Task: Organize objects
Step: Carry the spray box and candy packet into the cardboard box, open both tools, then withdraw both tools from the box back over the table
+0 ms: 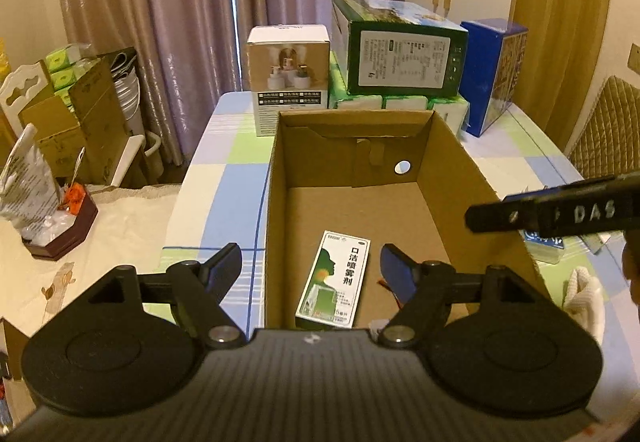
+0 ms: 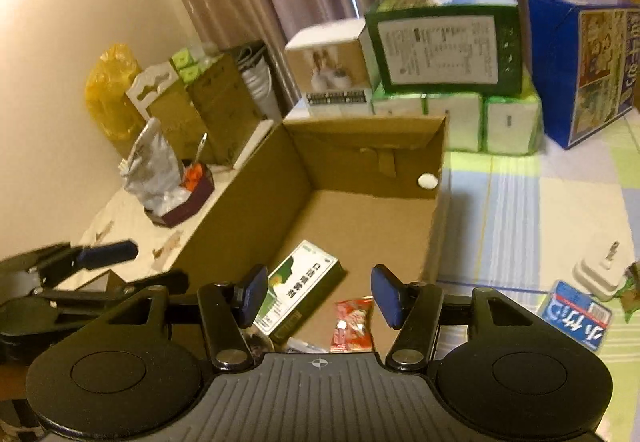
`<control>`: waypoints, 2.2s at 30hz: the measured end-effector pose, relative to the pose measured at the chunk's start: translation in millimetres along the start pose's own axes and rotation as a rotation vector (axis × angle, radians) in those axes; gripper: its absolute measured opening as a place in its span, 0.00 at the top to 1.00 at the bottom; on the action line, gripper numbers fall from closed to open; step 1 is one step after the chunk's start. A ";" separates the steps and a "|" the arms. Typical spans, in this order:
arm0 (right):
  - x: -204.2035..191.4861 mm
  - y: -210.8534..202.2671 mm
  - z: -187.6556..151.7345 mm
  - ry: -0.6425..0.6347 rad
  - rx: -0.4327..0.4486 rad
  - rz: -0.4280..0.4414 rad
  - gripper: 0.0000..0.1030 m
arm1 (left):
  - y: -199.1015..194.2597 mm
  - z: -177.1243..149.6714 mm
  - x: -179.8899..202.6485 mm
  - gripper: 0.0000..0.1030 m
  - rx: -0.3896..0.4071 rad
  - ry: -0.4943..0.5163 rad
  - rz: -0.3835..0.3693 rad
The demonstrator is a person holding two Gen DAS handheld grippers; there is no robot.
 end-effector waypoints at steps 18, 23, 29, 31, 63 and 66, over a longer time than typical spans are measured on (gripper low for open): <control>17.8 -146.7 -78.6 0.070 0.105 -0.121 0.17 | -99.1 -43.3 62.8 0.10 0.037 -0.039 -0.056; 27.7 -176.0 -105.8 0.094 0.108 -0.145 0.13 | -115.5 -57.1 85.8 0.01 0.039 -0.052 -0.090; 44.6 -204.9 -132.5 0.151 0.121 -0.179 0.11 | -124.8 -69.8 110.0 0.01 0.030 -0.040 -0.118; 50.4 -211.9 -139.9 0.162 0.121 -0.194 0.10 | -126.7 -73.1 116.5 0.01 0.027 -0.034 -0.124; 151.0 -271.4 -191.8 0.292 0.189 -0.384 0.09 | -97.2 -90.0 256.3 0.02 -0.016 0.171 -0.317; 161.2 -270.0 -191.9 0.285 0.183 -0.396 0.09 | -80.8 -92.7 270.1 0.02 -0.042 0.185 -0.322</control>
Point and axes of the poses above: each gripper's, at about its wrist camera, not at the fingertips, and y roughly the way its jaws point, x to its right, z to its top, the point moved 4 cm from there along y, roughly the way its jaws point, and after that the axes turned 1 degree about -x, right-handed, at the moved point
